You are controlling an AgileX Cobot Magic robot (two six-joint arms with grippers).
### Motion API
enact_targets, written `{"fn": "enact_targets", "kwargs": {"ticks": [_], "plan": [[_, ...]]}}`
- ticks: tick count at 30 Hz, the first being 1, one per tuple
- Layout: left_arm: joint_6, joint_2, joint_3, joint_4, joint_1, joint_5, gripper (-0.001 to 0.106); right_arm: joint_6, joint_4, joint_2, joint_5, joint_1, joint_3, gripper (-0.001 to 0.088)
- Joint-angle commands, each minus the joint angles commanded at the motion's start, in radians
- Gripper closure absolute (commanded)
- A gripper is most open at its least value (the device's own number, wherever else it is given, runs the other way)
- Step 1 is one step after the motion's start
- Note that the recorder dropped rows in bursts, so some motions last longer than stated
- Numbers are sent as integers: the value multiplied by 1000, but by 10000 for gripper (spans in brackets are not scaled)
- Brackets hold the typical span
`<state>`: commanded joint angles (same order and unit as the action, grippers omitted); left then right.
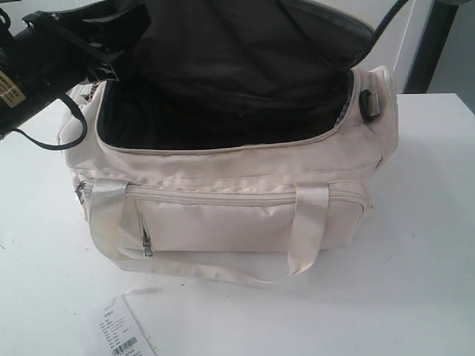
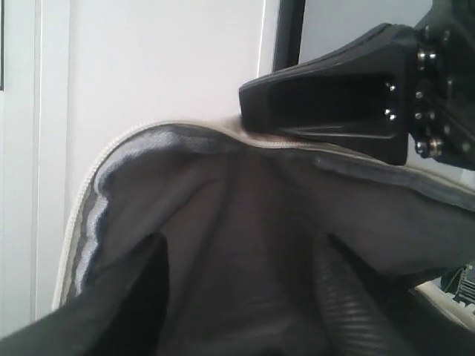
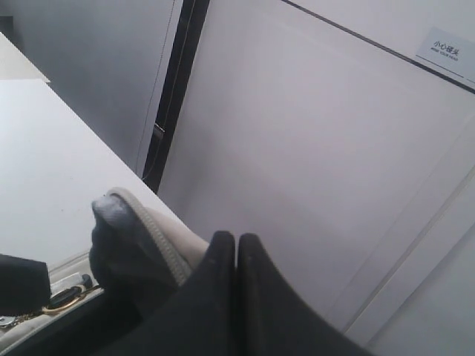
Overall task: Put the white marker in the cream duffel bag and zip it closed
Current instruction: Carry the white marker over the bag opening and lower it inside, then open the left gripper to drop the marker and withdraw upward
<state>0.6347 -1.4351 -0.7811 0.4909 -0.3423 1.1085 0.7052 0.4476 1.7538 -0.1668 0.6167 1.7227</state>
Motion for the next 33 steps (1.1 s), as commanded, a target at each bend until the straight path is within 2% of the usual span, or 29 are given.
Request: {"fn": "enact_targets", "kwargs": {"ticks": [2, 3, 6, 11, 16, 24, 29, 33], "plan": [[10, 18, 0, 18, 0, -63, 692, 0, 0, 0, 0, 0, 0, 868], [23, 36, 0, 40, 0, -128, 809, 0, 0, 0, 0, 0, 0, 868], [34, 77, 0, 168, 0, -270, 1051, 0, 0, 0, 0, 0, 0, 868], [173, 155, 0, 342, 0, -371, 1053, 0, 0, 0, 0, 0, 0, 868], [277, 240, 0, 360, 0, -400, 1053, 0, 0, 0, 0, 0, 0, 868], [387, 360, 0, 459, 0, -635, 1053, 0, 0, 0, 0, 0, 0, 868], [629, 402, 2, 690, 0, -722, 1053, 0, 0, 0, 0, 0, 0, 868], [876, 418, 2, 953, 0, -737, 1053, 0, 0, 0, 0, 0, 0, 868]]}}
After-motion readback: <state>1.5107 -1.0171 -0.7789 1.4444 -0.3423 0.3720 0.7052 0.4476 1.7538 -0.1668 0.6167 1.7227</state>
